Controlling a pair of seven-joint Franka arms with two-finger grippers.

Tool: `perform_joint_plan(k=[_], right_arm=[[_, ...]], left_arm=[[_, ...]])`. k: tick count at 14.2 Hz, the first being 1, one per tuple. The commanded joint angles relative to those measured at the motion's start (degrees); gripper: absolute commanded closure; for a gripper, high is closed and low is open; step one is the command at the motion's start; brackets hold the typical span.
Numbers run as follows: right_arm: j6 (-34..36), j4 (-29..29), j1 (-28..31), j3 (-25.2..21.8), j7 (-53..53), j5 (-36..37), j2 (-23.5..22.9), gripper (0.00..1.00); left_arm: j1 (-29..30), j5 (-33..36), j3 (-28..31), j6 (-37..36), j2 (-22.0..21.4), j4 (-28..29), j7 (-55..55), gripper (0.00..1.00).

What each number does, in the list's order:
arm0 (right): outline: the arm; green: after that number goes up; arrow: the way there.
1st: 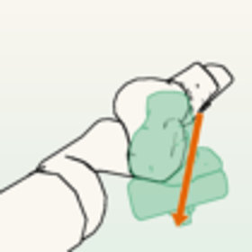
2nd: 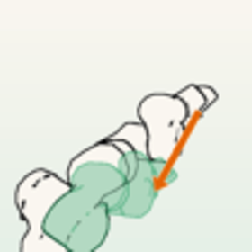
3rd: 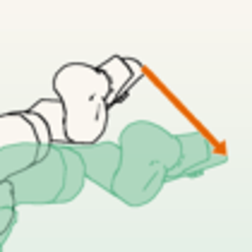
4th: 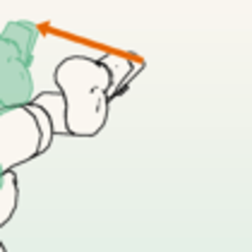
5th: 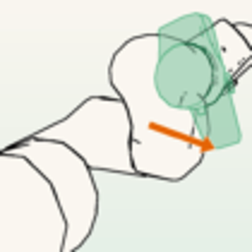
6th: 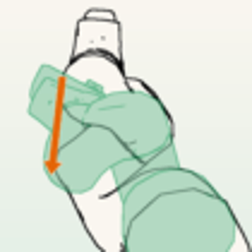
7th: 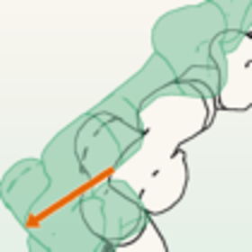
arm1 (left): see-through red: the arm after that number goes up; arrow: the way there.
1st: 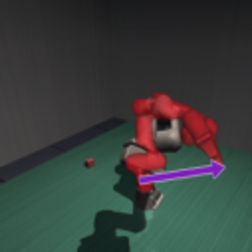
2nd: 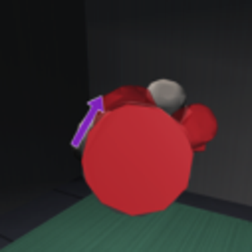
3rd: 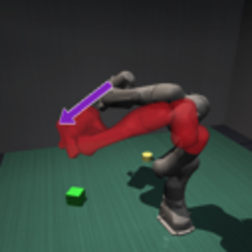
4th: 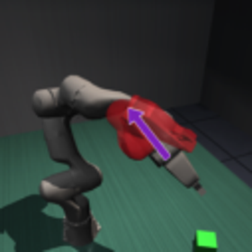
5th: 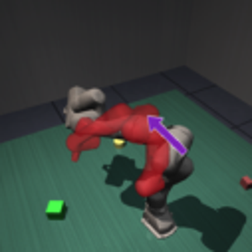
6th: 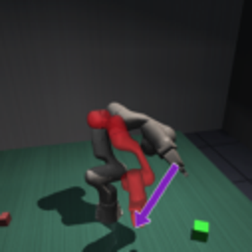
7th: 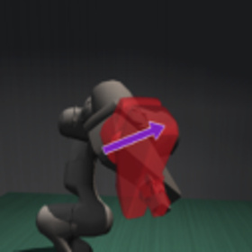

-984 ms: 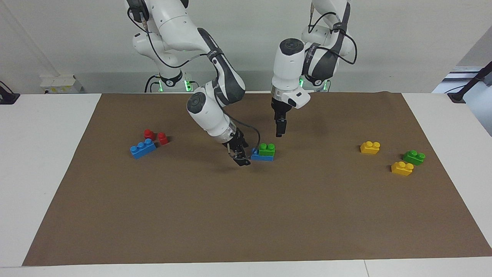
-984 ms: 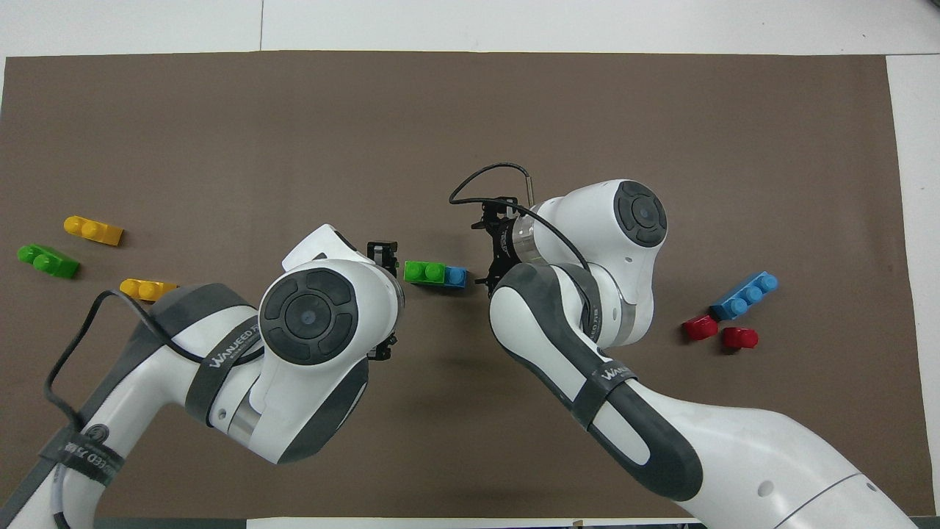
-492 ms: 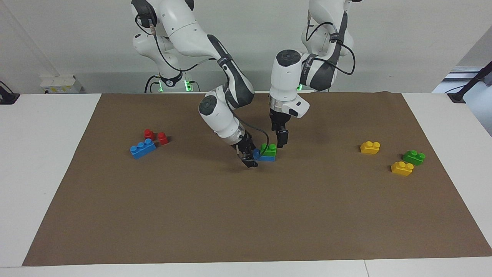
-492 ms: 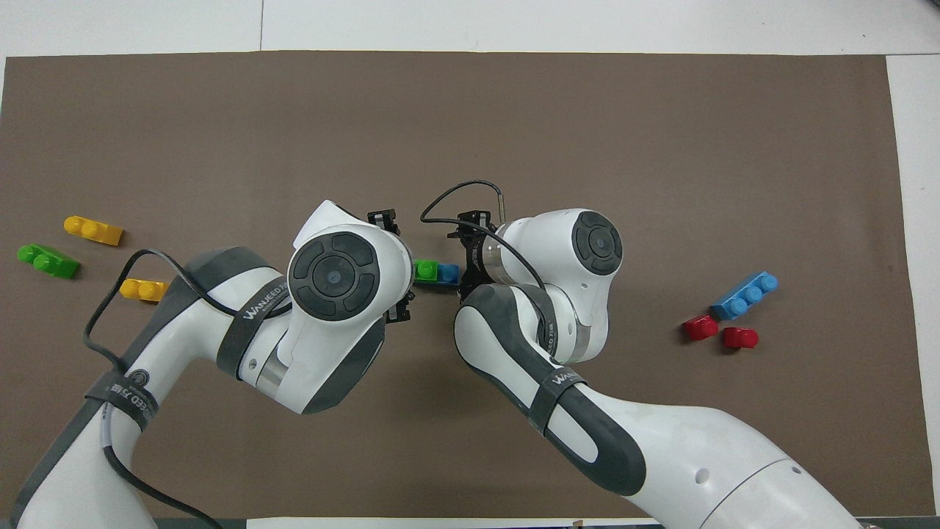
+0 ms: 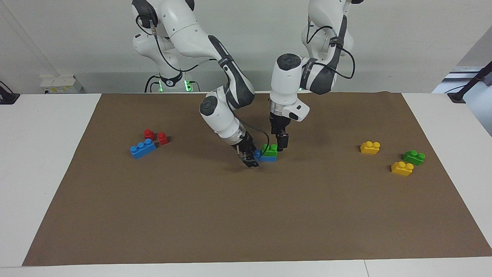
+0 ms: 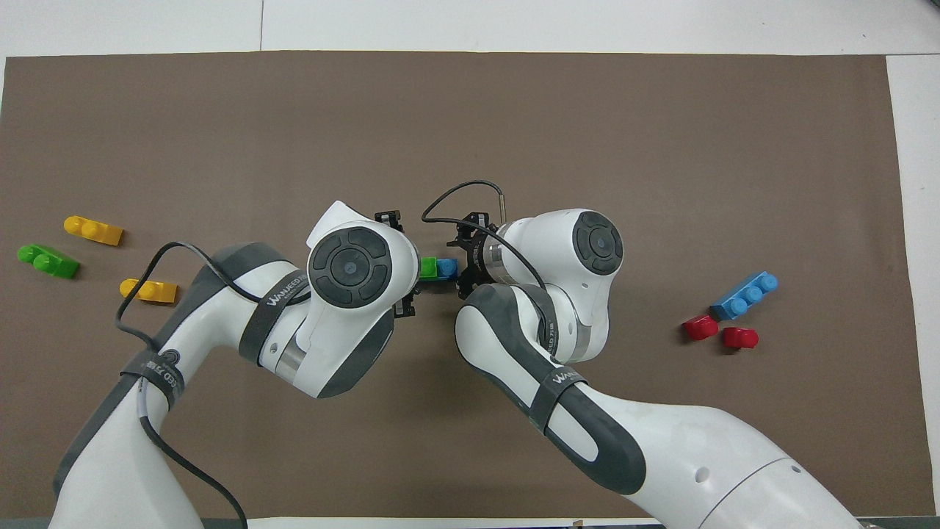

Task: Remove green block with left arm and hold with right
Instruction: 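Grasp the green brick with the left gripper while the right gripper grasps blue, then pull the green brick off the blue brick with both grippers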

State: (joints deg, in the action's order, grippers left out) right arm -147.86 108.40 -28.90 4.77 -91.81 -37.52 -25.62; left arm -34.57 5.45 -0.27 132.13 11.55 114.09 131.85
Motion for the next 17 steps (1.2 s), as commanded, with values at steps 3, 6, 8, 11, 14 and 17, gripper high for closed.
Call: perform_joint_plan(k=[3,6,8,11,14,17], right_arm=[[-1.6,0.5,-0.3,0.0,0.0,-1.7,0.0,1.00],[-1.6,0.5,-0.2,0.0,0.1,-1.7,0.0,1.00],[-1.6,0.5,-0.1,0.0,0.1,-1.7,0.0,1.00],[-1.6,0.5,0.0,0.0,0.0,-1.8,0.0,1.00],[-1.6,0.6,0.2,0.0,0.1,-1.8,0.0,1.00],[-1.6,0.6,0.2,0.0,0.2,-1.8,0.0,1.00]], left_arm=[[-0.4,1.6,-0.1,1.4,2.7,-0.5,1.7,0.00],[-0.5,2.4,-0.1,1.9,3.1,-0.6,1.7,0.00],[-0.5,2.8,-0.1,1.9,3.1,-0.6,1.7,0.05],[-0.5,4.1,-0.2,2.5,3.2,-0.7,1.1,1.00],[-0.7,4.6,-0.2,4.3,3.7,-0.7,1.2,1.00],[-0.6,4.6,-0.1,3.8,3.7,-1.1,1.1,1.00]])
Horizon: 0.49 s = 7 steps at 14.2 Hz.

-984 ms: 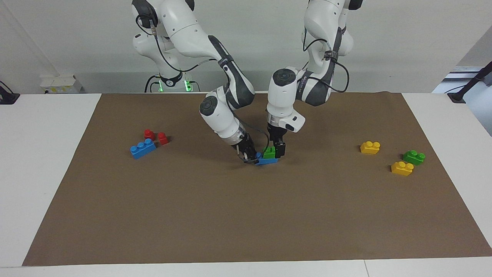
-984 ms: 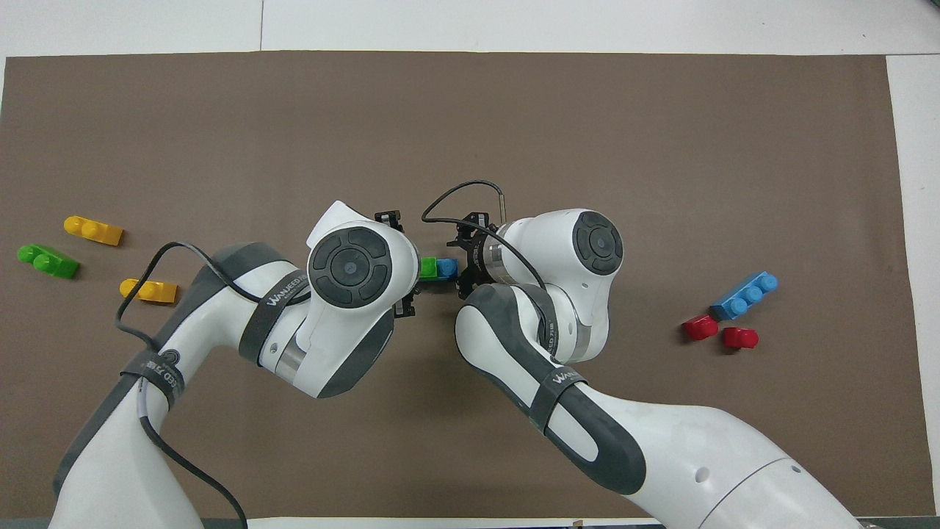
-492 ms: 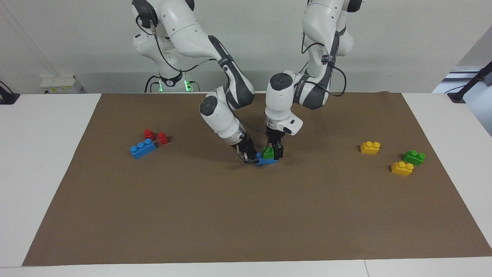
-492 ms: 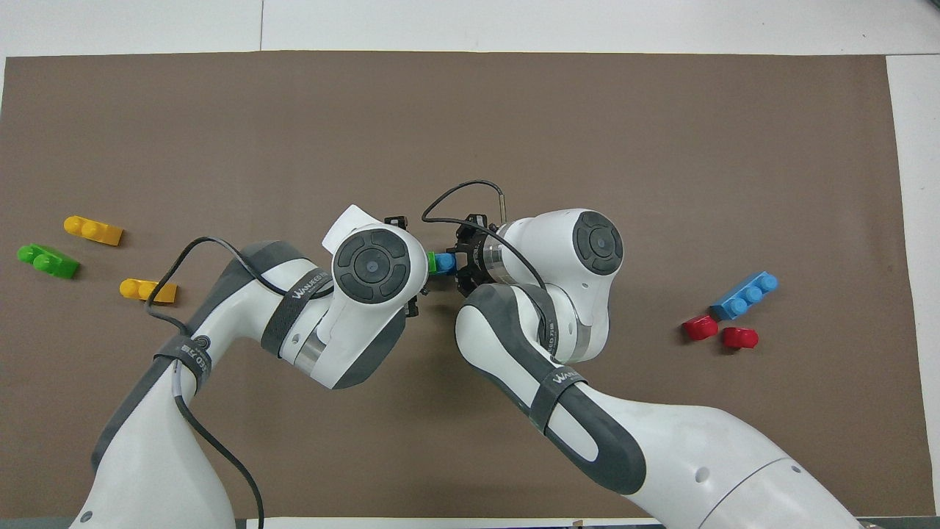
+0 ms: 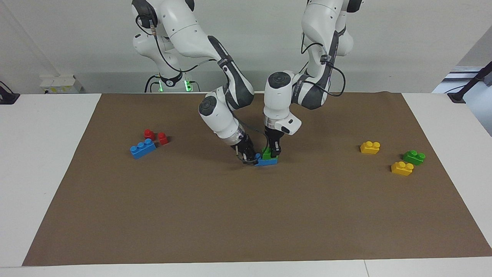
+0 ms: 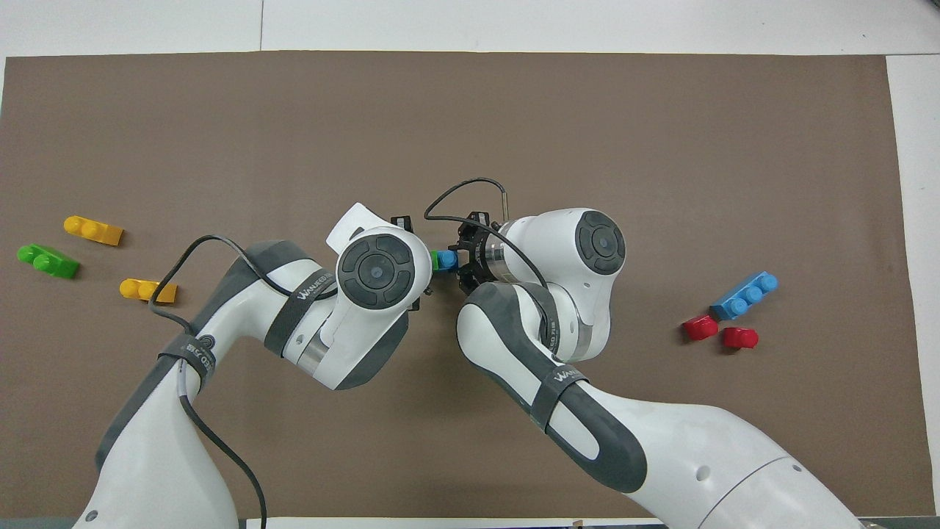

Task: Remove green block with left arm and hold with right
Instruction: 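Pull the green brick off the blue brick with both grippers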

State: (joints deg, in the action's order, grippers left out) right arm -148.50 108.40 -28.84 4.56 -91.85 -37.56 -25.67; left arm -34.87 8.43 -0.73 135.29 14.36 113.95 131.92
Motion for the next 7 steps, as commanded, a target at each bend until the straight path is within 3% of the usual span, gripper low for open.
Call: perform_joint_plan(k=[1,7], right_arm=[[-1.0,0.7,0.2,0.2,0.5,-1.7,0.0,1.00],[0.0,-0.1,1.6,-0.1,1.3,-1.6,-0.1,1.00]], left_arm=[[-0.3,1.7,0.3,0.1,0.4,-1.3,0.8,1.00],[3.7,-0.3,0.1,-12.2,-9.6,-2.3,-6.9,1.00]])
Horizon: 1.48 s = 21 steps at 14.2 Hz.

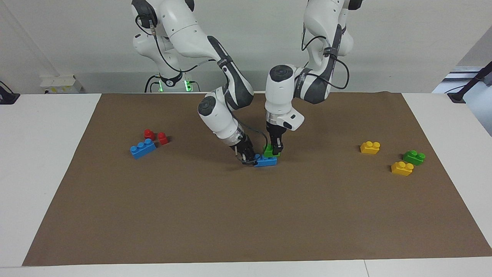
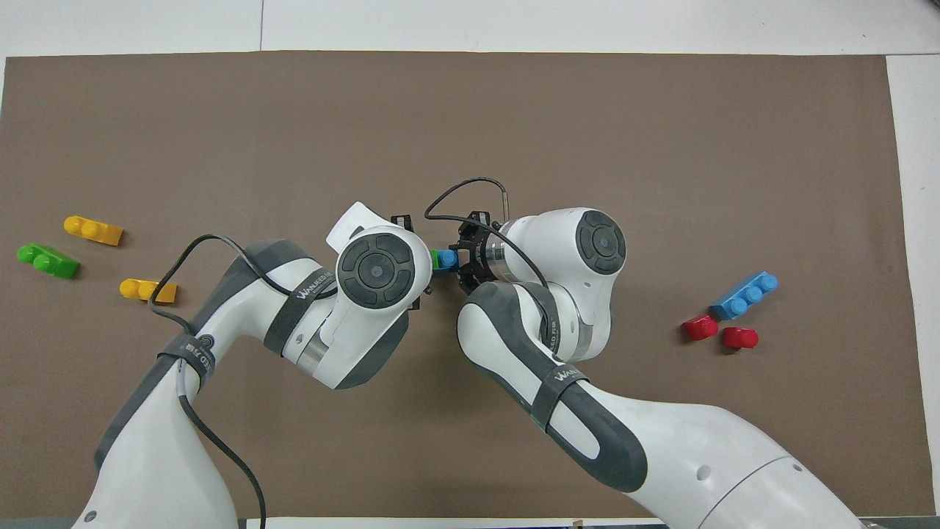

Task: Remove green block with left arm and hold with right
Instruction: 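Pull the green brick off the blue brick with both grippers, then carry the green brick outward with the left gripper while the right gripper carries blue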

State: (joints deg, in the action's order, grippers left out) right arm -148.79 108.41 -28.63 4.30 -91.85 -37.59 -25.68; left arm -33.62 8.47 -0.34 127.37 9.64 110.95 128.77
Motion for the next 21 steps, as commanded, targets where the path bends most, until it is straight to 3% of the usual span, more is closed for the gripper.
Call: perform_joint_plan(k=[1,4,12,16,21], right_arm=[[1.6,-0.7,3.2,0.1,2.4,-0.9,0.1,1.00],[10.9,-3.3,10.9,-0.2,9.8,0.4,1.3,1.00],[28.1,-1.6,34.6,-0.2,32.4,4.7,4.5,1.00],[31.5,1.3,43.0,-0.6,42.5,6.8,5.5,1.00],[32.0,2.1,45.5,-0.7,43.3,7.8,5.8,1.00]], left_arm=[[3.4,-2.0,-0.1,-6.0,-6.0,0.1,-6.8,1.00],[8.5,-4.5,0.0,-10.8,-7.0,-1.5,-20.3,1.00],[26.9,-10.0,0.3,-7.8,-5.9,-2.0,-54.3,1.00],[33.5,-9.8,0.3,-5.5,-0.5,-4.6,-65.6,1.00],[36.4,-8.8,0.3,1.1,8.4,-7.8,-71.7,1.00]])
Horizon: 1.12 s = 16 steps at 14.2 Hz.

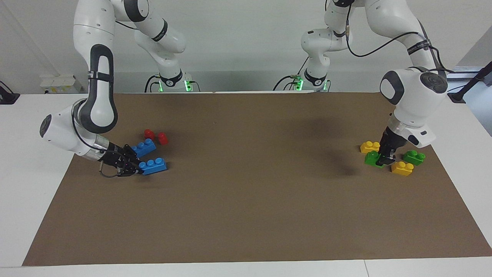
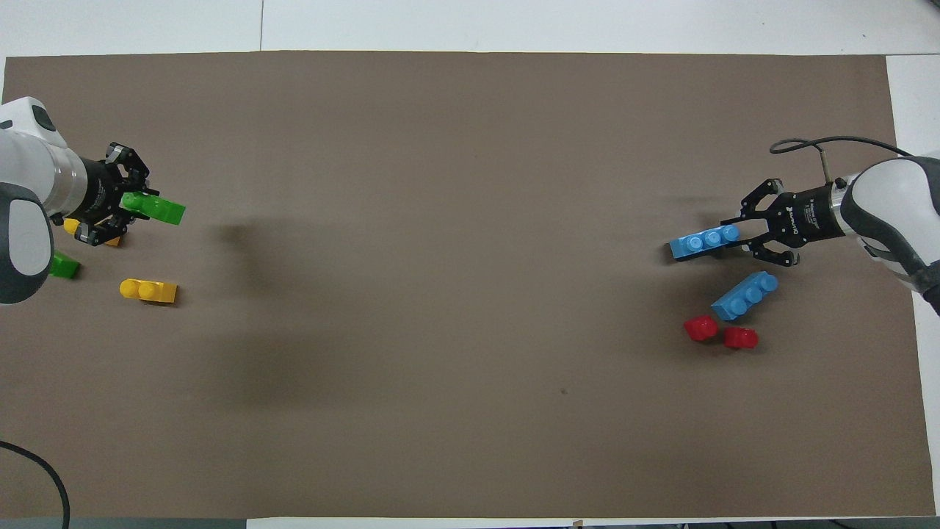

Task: Remove green block with left arm and hold with right
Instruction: 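Carry the green brick outward with the left gripper while the right gripper carries blue, then set the green brick down with the left gripper while the right gripper releases blue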

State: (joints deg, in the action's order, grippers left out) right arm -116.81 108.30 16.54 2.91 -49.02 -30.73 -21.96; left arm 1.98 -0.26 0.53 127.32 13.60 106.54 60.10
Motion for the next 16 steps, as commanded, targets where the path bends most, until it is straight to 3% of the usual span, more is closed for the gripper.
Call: perform_joint_plan(k=[1,2,4,5,7,9,10,11,16], right_arm=[[0.1,2.2,0.1,0.8,0.2,0.9,2.2,1.00],[0.1,2.2,-0.3,0.7,0.1,0.9,2.2,1.00],[0.0,2.1,-0.6,0.9,-0.1,1.0,2.2,0.19],[0.1,1.7,-0.7,0.9,-0.1,1.0,2.2,0.07],[0.3,0.9,-2.4,0.9,-0.1,1.3,3.4,0.00],[2.4,-1.5,-5.5,1.0,0.8,9.8,7.2,0.00],[5.2,-4.0,-8.1,1.0,0.9,13.7,8.7,0.00],[8.0,-6.5,-9.4,1.0,0.9,15.9,9.9,0.00],[17.0,-12.0,-10.3,1.6,26.7,23.1,18.5,0.00]], left_arm=[[0.7,-0.1,-0.6,1.4,6.5,-4.7,-3.8,1.00],[0.7,-0.1,-0.6,2.0,8.3,-5.4,-4.2,1.00],[0.6,-0.4,-0.6,4.9,10.0,-5.0,-4.3,1.00],[0.5,-0.4,-0.6,6.2,10.8,-4.7,-4.3,1.00],[0.7,-0.4,-0.6,8.1,11.4,-3.9,-4.3,1.00],[0.7,-0.4,-0.6,11.1,11.5,-2.1,-4.3,1.00],[0.5,-0.4,-0.6,11.7,11.5,-2.0,-4.3,0.31],[0.2,-0.4,-0.6,11.4,11.5,-1.9,-4.3,0.00],[0.1,-0.4,-0.6,7.3,10.2,-5.5,-4.6,0.00]])
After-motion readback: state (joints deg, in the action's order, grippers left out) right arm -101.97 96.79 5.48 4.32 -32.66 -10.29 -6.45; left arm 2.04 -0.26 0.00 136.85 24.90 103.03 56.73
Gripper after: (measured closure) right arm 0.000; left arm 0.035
